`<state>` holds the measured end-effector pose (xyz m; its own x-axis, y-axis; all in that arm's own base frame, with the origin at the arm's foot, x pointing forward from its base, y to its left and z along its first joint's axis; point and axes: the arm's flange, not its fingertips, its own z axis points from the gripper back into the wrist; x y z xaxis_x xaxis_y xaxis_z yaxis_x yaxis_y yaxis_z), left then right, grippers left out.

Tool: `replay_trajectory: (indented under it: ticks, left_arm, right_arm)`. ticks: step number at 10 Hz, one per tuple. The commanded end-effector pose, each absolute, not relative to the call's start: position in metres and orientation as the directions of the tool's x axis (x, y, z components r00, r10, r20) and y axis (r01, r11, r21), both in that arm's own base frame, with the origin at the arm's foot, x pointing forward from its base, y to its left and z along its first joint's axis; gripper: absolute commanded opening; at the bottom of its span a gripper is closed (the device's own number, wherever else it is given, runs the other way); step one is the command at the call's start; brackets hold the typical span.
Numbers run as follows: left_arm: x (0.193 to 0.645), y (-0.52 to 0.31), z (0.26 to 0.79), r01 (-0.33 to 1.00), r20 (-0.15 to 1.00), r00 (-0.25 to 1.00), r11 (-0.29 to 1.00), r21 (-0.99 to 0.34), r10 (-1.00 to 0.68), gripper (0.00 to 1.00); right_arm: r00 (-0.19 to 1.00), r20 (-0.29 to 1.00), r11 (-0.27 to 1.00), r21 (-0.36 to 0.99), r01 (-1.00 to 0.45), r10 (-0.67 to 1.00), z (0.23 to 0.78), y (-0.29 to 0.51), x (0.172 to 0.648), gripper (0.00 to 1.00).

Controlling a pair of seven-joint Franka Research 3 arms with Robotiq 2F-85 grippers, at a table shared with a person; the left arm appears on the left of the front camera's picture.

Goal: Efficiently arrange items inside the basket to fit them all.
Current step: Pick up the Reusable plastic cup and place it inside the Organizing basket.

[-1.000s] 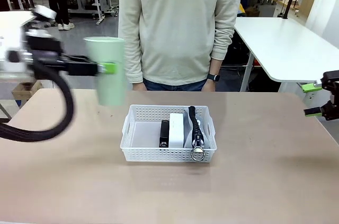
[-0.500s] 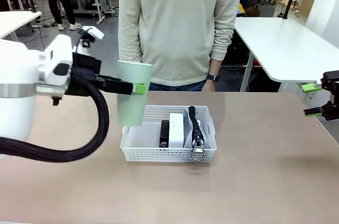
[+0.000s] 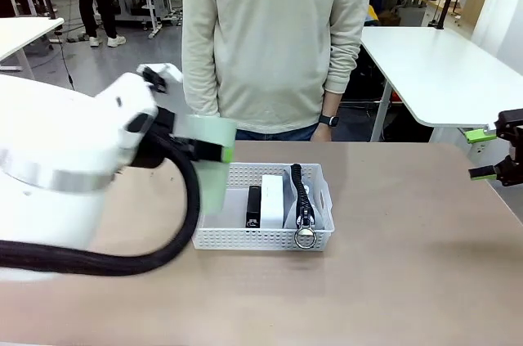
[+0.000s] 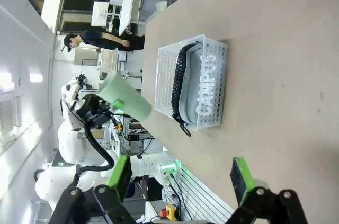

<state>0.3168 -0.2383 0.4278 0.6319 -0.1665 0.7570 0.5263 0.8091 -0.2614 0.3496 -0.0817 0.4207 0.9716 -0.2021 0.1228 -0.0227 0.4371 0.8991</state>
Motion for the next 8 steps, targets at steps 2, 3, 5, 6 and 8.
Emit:
replay_trajectory:
  ticks: [2,3,5,6,8]
  left_arm:
    - [0.361,-0.3,0.444,0.487,0.528,0.787,0.848,-0.211,-0.32,0.89]
    - [0.367,-0.303,0.445,0.481,0.525,0.79,0.852,-0.207,-0.318,0.89]
    - [0.386,-0.293,0.454,0.453,0.505,0.812,0.86,-0.233,-0.292,0.89]
    - [0.393,-0.283,0.468,0.425,0.521,0.816,0.87,-0.249,-0.25,0.89]
    - [0.401,-0.279,0.474,0.437,0.502,0.824,0.858,-0.269,-0.263,0.89]
  right_arm:
    - [0.974,0.11,0.438,0.899,-0.012,-0.199,0.423,-0.082,0.348,1.0]
    - [0.974,0.11,0.438,0.899,-0.012,-0.199,0.423,-0.082,0.348,1.0]
    - [0.974,0.11,0.438,0.899,-0.012,-0.199,0.423,-0.082,0.348,1.0]
    - [0.974,0.11,0.438,0.899,-0.012,-0.199,0.423,-0.082,0.348,1.0]
    - [0.974,0.11,0.438,0.899,-0.012,-0.199,0.423,-0.082,0.348,1.0]
